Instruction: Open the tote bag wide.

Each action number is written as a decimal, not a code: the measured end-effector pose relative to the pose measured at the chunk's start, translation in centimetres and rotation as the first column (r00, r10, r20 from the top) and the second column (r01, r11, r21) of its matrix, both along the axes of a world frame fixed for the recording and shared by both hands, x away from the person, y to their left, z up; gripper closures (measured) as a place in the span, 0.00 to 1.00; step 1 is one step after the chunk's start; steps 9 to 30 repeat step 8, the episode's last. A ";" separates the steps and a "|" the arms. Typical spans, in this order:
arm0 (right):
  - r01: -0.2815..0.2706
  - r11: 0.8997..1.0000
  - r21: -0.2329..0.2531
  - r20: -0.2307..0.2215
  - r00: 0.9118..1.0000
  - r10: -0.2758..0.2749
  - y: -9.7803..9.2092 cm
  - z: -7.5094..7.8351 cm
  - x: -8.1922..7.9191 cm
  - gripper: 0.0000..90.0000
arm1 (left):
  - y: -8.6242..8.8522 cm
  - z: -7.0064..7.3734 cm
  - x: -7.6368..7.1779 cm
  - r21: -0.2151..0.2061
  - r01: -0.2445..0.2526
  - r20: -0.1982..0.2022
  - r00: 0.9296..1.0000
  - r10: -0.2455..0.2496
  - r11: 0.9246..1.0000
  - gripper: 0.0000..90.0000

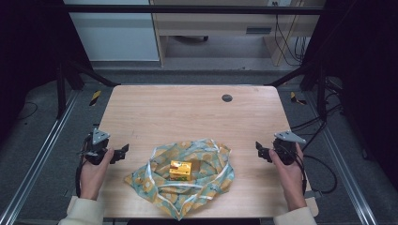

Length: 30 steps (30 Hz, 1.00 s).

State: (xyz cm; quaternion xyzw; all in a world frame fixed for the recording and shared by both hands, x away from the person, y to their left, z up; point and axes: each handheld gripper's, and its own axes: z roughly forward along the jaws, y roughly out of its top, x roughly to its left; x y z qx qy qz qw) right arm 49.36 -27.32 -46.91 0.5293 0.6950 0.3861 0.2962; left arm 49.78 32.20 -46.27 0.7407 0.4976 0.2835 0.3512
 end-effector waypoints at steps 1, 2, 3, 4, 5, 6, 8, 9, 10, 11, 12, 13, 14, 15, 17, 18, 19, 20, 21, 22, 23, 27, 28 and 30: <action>0.002 1.000 0.004 -0.004 1.000 -0.002 -0.1 -0.4 -0.2 0.13 | 0.1 -0.1 0.0 -0.002 -0.006 -0.004 1.000 0.006 1.000 0.07; 0.006 1.000 0.001 -0.014 1.000 -0.006 -0.2 -0.8 -0.3 0.13 | 0.1 -0.2 0.0 -0.001 -0.004 -0.009 1.000 0.004 1.000 0.07; 0.009 1.000 -0.004 -0.031 0.999 -0.010 -0.3 -1.1 -0.4 0.12 | 0.0 -0.3 0.0 -0.006 0.002 -0.022 1.000 -0.002 1.000 0.07; 0.012 1.000 -0.005 -0.044 0.999 -0.012 -0.3 -1.4 -0.5 0.12 | 0.0 -0.4 0.0 0.000 0.009 -0.031 0.999 -0.009 1.000 0.07; 0.012 1.000 -0.014 -0.050 0.999 -0.012 -0.3 -1.4 -0.5 0.12 | -0.2 -0.5 -0.1 0.010 0.014 -0.035 0.999 -0.013 1.000 0.07; 0.017 1.000 -0.016 -0.051 0.999 -0.018 -0.3 -1.4 -0.6 0.12 | -0.3 -0.4 -0.1 0.022 0.016 -0.032 0.999 -0.015 1.000 0.07; 0.023 1.000 -0.011 -0.049 0.999 -0.023 -0.4 -1.4 -0.7 0.12 | -0.3 -0.4 -0.2 0.027 0.017 -0.030 0.999 -0.016 0.999 0.07; 0.023 1.000 -0.011 -0.049 0.999 -0.023 -0.4 -1.4 -0.7 0.12 | -0.3 -0.4 -0.2 0.027 0.017 -0.030 0.999 -0.016 0.999 0.07; 0.023 1.000 -0.011 -0.049 0.999 -0.023 -0.4 -1.4 -0.7 0.12 | -0.3 -0.4 -0.2 0.027 0.017 -0.030 0.999 -0.016 0.999 0.07; 0.023 1.000 -0.011 -0.049 0.999 -0.023 -0.4 -1.4 -0.7 0.12 | -0.3 -0.4 -0.2 0.027 0.017 -0.030 0.999 -0.016 0.999 0.07; 0.023 1.000 -0.011 -0.049 0.999 -0.023 -0.4 -1.4 -0.7 0.12 | -0.3 -0.4 -0.2 0.027 0.017 -0.030 0.999 -0.016 0.999 0.07; 0.023 1.000 -0.011 -0.049 0.999 -0.023 -0.4 -1.4 -0.7 0.12 | -0.3 -0.4 -0.2 0.027 0.017 -0.030 0.999 -0.016 0.999 0.07; 0.023 1.000 -0.011 -0.049 0.999 -0.023 -0.4 -1.4 -0.7 0.12 | -0.3 -0.4 -0.2 0.027 0.017 -0.030 0.999 -0.016 0.999 0.07; 0.023 1.000 -0.011 -0.049 0.999 -0.023 -0.4 -1.4 -0.7 0.12 | -0.3 -0.4 -0.2 0.027 0.017 -0.030 0.999 -0.016 0.999 0.07; 0.023 1.000 -0.011 -0.049 0.999 -0.023 -0.4 -1.4 -0.7 0.12 | -0.3 -0.4 -0.2 0.027 0.017 -0.030 0.999 -0.016 0.999 0.07; 0.023 1.000 -0.011 -0.049 0.999 -0.023 -0.4 -1.4 -0.7 0.12 | -0.3 -0.4 -0.2 0.027 0.017 -0.030 0.999 -0.016 0.999 0.07; 0.023 1.000 -0.011 -0.049 0.999 -0.023 -0.4 -1.4 -0.7 0.12 | -0.3 -0.4 -0.2 0.027 0.017 -0.030 0.999 -0.016 0.999 0.07; 0.023 1.000 -0.011 -0.049 0.999 -0.023 -0.4 -1.4 -0.7 0.12 | -0.3 -0.4 -0.2 0.027 0.017 -0.030 0.999 -0.016 0.999 0.07; 0.023 1.000 -0.011 -0.049 0.999 -0.023 -0.4 -1.4 -0.7 0.12 | -0.3 -0.4 -0.2 0.027 0.017 -0.030 0.999 -0.016 0.999 0.07; 0.023 1.000 -0.011 -0.049 0.999 -0.023 -0.4 -1.4 -0.7 0.12 | -0.3 -0.4 -0.2 0.027 0.017 -0.030 0.999 -0.016 0.999 0.07; 0.023 1.000 -0.011 -0.049 0.999 -0.023 -0.4 -1.4 -0.7 0.12 | -0.3 -0.4 -0.2 0.027 0.017 -0.030 0.999 -0.016 0.999 0.07; 0.023 1.000 -0.011 -0.049 0.999 -0.023 -0.4 -1.4 -0.7 0.12 | -0.3 -0.4 -0.2 0.027 0.017 -0.030 0.999 -0.016 0.999 0.07; 0.023 1.000 -0.011 -0.049 0.999 -0.023 -0.4 -1.4 -0.7 0.12 | -0.3 -0.4 -0.2 0.027 0.017 -0.030 0.999 -0.016 0.999 0.07; 0.023 1.000 -0.011 -0.049 0.999 -0.023 -0.4 -1.4 -0.7 0.12 | -0.3 -0.4 -0.2 0.027 0.017 -0.030 0.999 -0.016 0.999 0.07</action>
